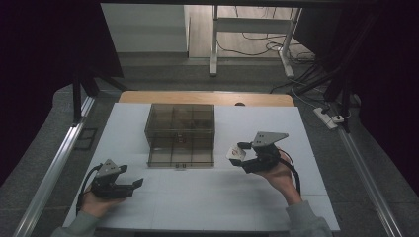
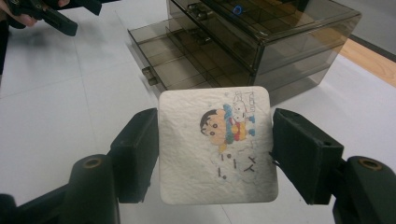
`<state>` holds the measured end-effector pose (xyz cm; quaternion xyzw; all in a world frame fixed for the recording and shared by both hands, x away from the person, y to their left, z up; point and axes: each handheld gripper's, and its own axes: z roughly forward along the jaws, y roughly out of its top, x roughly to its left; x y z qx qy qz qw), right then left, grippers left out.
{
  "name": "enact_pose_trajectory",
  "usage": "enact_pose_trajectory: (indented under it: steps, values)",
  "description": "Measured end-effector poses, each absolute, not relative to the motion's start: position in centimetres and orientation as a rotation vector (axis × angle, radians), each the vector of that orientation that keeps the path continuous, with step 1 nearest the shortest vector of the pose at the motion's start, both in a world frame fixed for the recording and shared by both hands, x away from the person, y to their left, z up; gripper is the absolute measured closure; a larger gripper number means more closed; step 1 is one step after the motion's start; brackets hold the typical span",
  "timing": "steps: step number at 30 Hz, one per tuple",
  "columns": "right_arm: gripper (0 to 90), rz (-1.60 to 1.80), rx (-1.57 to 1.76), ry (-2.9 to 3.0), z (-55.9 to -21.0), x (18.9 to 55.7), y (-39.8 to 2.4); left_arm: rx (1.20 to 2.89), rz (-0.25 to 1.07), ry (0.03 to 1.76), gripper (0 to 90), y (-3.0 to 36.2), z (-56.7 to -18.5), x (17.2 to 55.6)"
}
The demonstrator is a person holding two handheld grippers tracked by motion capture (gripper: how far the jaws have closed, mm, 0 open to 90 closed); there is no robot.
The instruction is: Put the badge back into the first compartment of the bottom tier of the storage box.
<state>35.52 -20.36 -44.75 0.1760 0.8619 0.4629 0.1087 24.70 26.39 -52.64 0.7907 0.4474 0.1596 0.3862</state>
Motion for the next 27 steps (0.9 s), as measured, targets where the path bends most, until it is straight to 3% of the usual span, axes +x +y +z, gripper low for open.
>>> enact_pose_trajectory:
  steps: [27]
  values:
    - [33.4,1.409,0.478,2.530,-44.3,35.7,-17.6,2.011,0.406,1.138,17.3,26.4,-52.6,24.7]
